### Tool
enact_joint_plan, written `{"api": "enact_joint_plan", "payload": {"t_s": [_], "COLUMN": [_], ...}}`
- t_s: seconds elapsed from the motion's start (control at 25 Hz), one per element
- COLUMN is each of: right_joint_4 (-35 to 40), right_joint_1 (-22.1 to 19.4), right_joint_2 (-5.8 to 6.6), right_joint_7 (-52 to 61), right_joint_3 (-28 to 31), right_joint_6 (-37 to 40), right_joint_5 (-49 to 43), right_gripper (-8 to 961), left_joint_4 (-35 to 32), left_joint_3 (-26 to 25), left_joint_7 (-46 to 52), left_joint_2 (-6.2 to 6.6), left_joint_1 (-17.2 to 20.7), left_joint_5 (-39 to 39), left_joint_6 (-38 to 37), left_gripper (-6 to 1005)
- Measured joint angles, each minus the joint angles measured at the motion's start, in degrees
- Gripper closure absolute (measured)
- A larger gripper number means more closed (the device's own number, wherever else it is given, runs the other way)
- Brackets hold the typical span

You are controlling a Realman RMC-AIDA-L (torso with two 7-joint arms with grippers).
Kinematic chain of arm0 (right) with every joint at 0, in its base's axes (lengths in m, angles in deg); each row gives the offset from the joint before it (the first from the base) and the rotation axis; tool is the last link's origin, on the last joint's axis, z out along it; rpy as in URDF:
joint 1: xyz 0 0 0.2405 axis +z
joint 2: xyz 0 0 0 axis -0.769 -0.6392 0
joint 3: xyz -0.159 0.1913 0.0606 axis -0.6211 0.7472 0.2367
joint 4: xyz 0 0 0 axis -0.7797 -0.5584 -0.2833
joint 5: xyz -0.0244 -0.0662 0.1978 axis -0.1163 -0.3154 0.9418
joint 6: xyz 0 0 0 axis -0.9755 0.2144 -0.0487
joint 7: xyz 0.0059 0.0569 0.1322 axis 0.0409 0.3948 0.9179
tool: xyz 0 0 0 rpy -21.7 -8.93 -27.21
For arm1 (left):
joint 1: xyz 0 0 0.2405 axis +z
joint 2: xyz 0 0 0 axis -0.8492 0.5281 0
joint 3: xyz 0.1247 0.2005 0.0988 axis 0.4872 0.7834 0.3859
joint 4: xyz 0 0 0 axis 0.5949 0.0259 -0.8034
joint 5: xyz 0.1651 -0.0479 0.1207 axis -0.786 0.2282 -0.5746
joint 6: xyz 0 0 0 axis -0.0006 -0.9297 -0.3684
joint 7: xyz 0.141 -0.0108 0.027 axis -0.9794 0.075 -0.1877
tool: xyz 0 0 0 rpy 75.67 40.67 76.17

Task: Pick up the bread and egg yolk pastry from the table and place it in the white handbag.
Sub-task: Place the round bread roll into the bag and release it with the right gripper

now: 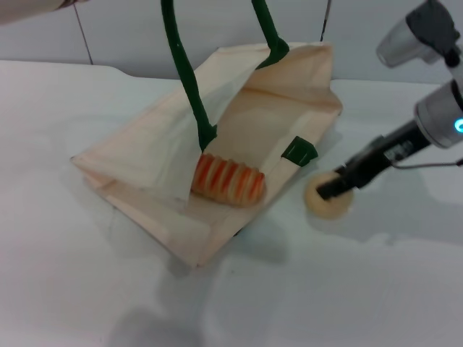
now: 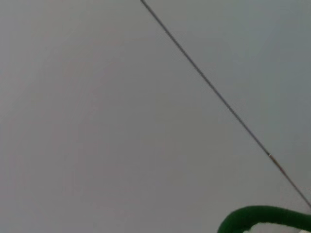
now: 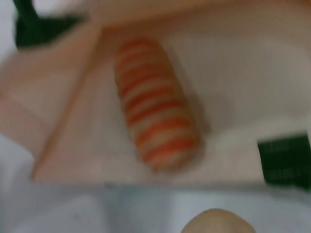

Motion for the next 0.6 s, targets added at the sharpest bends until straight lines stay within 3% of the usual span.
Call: {"api": "enact_joint_plan", "payload": {"t_s": [0.36, 0.6], "right_joint_4": [0.39, 3.63], "right_joint_1": [1.46, 1.53], "right_joint_2": [0.02, 0.01], "right_joint_7": [-4.16, -5.33], "right_joint_3": [-0.04, -0.03], "right_joint_6": [-1.66, -10.27], "right_joint_5": [12.38, 16.16], "right_gripper": [459, 463], "left_joint_4": [0.92, 0.08], "left_joint_3": [3.23, 6.0], "left_joint_7": [0.71, 2.04], "left_joint_2": [-0.15, -0.18], "left_joint_1": [-2.0, -3.56], "left_joint_5": [0.51, 0.6], "left_joint_6": [-1.5, -1.57], "left_gripper": [891, 885]}}
